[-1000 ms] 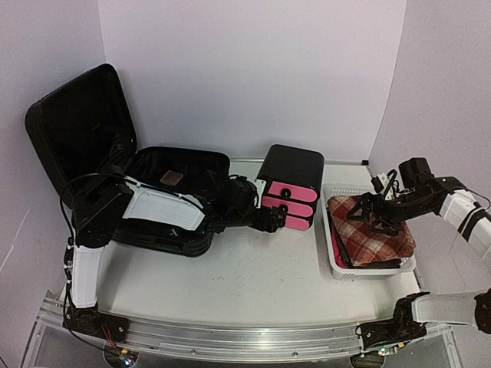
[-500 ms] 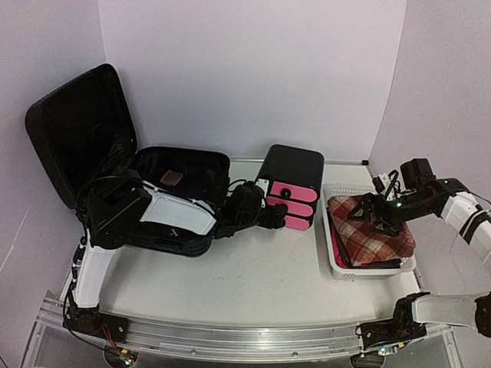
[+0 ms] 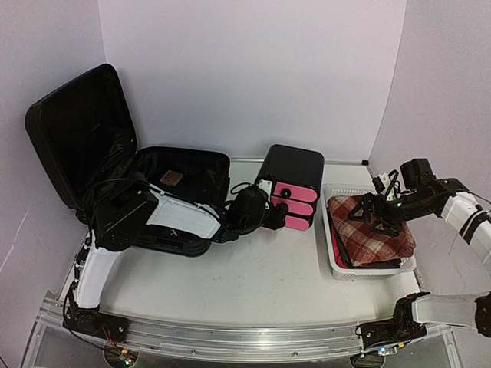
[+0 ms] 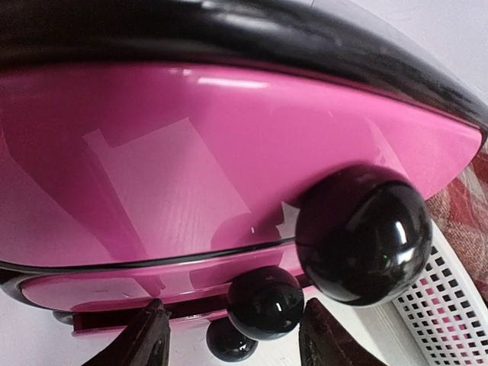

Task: Open, take out, and arrange the luggage

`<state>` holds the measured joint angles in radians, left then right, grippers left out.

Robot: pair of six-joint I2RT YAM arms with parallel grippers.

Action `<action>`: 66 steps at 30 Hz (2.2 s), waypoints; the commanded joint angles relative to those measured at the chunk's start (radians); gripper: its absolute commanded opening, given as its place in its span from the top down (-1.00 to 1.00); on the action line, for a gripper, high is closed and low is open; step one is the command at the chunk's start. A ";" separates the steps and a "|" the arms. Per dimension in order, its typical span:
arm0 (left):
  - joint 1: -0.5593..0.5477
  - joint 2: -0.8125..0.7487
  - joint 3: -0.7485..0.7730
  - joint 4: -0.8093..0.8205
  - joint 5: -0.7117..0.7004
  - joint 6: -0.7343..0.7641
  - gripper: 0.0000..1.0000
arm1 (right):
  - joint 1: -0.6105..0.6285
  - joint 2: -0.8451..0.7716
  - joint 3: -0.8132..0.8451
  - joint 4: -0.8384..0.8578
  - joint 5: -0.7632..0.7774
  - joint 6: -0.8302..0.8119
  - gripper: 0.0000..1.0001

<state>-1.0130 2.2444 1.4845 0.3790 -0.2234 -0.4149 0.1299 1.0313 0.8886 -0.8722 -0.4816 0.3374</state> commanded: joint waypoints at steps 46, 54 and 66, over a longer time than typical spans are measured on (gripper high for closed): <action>-0.021 0.009 0.063 0.045 -0.081 -0.071 -0.35 | 0.001 0.013 0.002 0.042 -0.012 0.011 -0.97; -0.021 0.045 0.110 0.035 -0.078 -0.058 -0.11 | 0.002 0.004 0.001 0.039 -0.015 0.011 -0.96; -0.021 0.008 0.081 0.035 -0.091 -0.047 0.51 | 0.001 -0.004 -0.002 0.035 -0.017 0.016 -0.96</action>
<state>-1.0370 2.2925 1.5497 0.3874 -0.2913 -0.4713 0.1299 1.0470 0.8886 -0.8555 -0.4854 0.3462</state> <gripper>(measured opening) 0.288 0.983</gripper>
